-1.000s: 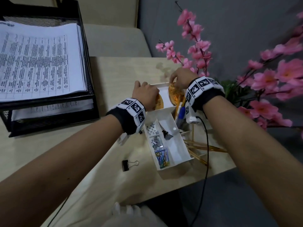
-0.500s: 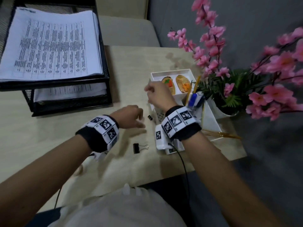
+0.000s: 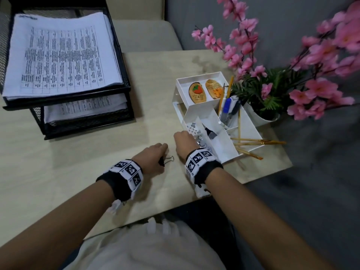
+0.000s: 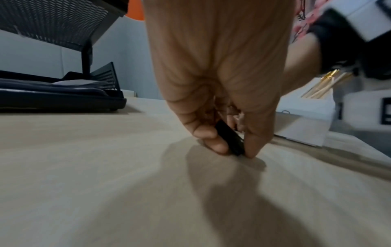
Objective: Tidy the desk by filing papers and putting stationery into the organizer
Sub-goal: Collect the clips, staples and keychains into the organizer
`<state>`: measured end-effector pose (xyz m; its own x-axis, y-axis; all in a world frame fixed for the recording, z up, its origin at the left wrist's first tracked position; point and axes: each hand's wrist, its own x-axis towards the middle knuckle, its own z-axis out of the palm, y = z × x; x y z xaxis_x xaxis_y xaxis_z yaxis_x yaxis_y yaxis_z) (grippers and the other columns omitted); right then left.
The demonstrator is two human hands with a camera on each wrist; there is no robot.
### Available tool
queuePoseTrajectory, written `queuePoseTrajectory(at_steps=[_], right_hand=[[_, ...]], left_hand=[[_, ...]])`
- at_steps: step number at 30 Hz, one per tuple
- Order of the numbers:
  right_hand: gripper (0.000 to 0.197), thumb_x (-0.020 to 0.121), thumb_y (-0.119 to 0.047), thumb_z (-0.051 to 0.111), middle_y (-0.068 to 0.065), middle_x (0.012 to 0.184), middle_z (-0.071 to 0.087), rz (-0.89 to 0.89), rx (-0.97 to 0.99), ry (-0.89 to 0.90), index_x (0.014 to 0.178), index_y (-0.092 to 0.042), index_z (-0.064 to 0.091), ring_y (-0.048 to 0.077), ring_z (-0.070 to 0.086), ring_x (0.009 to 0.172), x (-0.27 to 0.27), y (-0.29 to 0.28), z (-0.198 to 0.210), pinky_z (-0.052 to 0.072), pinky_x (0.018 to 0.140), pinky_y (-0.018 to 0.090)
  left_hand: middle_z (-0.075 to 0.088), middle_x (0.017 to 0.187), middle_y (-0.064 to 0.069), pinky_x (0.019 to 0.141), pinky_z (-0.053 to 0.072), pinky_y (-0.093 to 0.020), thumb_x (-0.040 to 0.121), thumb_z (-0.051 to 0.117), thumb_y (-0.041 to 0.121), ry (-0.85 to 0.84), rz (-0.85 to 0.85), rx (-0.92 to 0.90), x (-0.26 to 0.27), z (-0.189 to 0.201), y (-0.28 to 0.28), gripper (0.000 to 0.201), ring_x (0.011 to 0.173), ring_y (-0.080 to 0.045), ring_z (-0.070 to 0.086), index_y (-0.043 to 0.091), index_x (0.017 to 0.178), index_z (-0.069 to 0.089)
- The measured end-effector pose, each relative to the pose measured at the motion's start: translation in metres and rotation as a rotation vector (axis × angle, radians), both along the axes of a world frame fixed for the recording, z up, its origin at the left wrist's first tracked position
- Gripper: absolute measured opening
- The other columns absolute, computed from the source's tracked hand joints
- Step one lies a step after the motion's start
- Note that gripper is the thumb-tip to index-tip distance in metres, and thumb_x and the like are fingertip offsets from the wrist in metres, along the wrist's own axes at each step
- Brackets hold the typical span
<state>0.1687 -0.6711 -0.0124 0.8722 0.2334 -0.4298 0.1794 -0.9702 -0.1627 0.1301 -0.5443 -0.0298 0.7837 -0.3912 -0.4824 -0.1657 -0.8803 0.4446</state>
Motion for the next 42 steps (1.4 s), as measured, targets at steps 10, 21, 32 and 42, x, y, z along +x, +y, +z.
queuePoseTrajectory(at_steps=[10, 21, 32, 42], right_hand=[[0.021, 0.082, 0.007, 0.047, 0.019, 0.094, 0.067, -0.595, 0.395, -0.362, 0.083, 0.0, 0.067, 0.032, 0.061, 0.093, -0.018, -0.08, 0.042, 0.051, 0.083, 0.035], [0.022, 0.092, -0.002, 0.044, 0.018, 0.113, 0.062, -0.446, 0.003, -0.291, 0.109, -0.002, 0.059, 0.034, 0.06, 0.105, -0.013, -0.085, 0.039, 0.05, 0.083, 0.041], [0.014, 0.088, -0.002, 0.051, 0.021, 0.105, 0.064, -0.56, 0.317, -0.362, 0.098, -0.001, 0.061, 0.034, 0.059, 0.101, 0.007, -0.084, 0.024, 0.048, 0.083, 0.038], [0.022, 0.088, -0.006, 0.054, 0.019, 0.112, 0.06, -0.62, 0.322, -0.477, 0.109, -0.004, 0.06, 0.034, 0.057, 0.101, 0.0, -0.086, 0.02, 0.044, 0.081, 0.037]], left_hand=[[0.057, 0.087, -0.007, 0.068, 0.033, -0.025, 0.076, 0.072, 0.009, -0.169, 0.388, -0.412, 0.053, 0.048, -0.031, 0.036, 0.08, -0.022, 0.05, 0.012, 0.09, 0.039], [0.071, 0.097, -0.016, 0.073, 0.036, -0.015, 0.082, 0.057, 0.0, -0.196, 0.387, -0.456, 0.078, 0.065, -0.073, 0.017, 0.094, -0.027, 0.066, 0.001, 0.097, 0.065], [0.063, 0.102, -0.011, 0.074, 0.046, -0.035, 0.084, 0.06, 0.011, -0.37, 0.427, -0.304, 0.069, 0.053, -0.088, 0.012, 0.1, -0.029, 0.057, 0.011, 0.093, 0.068], [0.07, 0.094, -0.018, 0.08, 0.047, -0.037, 0.085, 0.053, 0.011, -0.405, 0.258, -0.11, 0.098, 0.038, -0.126, 0.017, 0.09, -0.033, 0.064, 0.002, 0.083, 0.067]])
